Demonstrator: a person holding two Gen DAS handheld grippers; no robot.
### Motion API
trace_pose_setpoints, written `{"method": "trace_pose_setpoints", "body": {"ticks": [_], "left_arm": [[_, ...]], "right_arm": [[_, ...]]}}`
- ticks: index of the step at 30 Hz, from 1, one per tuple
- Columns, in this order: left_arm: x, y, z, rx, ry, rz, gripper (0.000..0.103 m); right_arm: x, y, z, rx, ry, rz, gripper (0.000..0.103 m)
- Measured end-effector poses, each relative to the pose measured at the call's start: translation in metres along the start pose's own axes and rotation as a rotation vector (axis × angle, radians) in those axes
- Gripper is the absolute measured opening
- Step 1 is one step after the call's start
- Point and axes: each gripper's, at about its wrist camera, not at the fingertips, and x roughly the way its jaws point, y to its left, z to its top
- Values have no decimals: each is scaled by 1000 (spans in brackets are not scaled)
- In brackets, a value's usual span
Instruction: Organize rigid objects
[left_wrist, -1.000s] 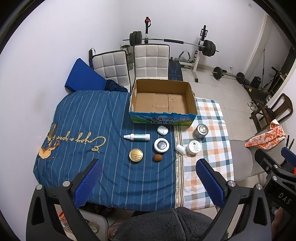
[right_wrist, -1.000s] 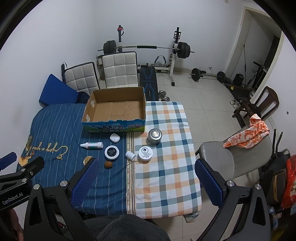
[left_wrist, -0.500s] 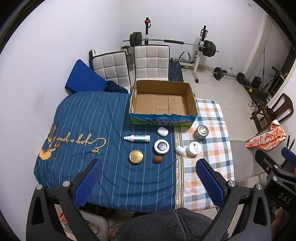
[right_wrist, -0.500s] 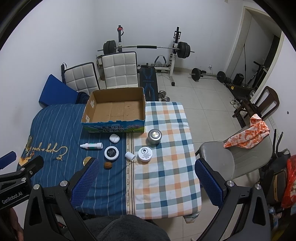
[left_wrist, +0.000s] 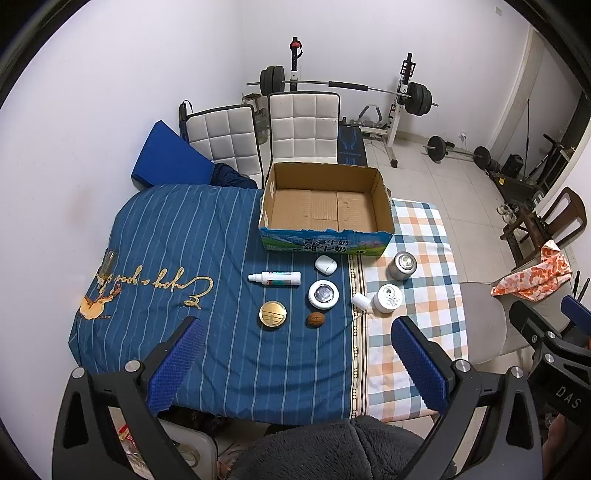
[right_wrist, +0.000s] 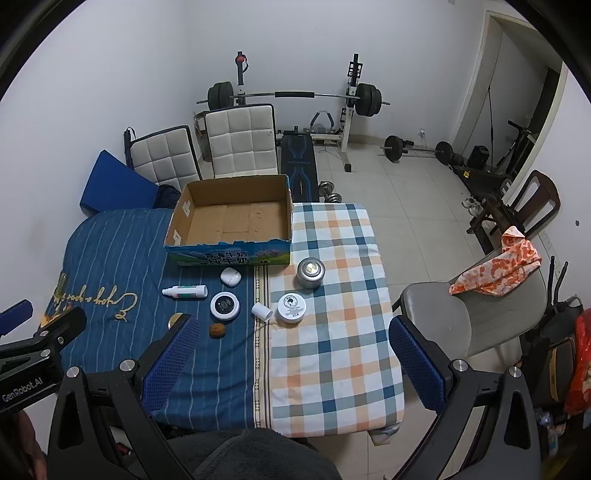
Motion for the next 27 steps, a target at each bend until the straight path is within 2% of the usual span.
{"method": "trace_pose_setpoints", "body": {"ticks": [8, 14, 20, 27], "left_arm": [[-1, 0, 1, -3, 1, 0, 103], [3, 3, 6, -11, 13, 0, 103], [48, 28, 21, -75, 65, 49, 103], [156, 70, 21, -151, 191, 98, 103]], "right_arm": [[1, -1, -1, 2, 0, 3, 103], [20, -1, -1, 13, 35, 22, 103], [91, -5, 2, 26, 156, 26, 103], [217, -11, -1, 26, 318, 1, 103]]}}
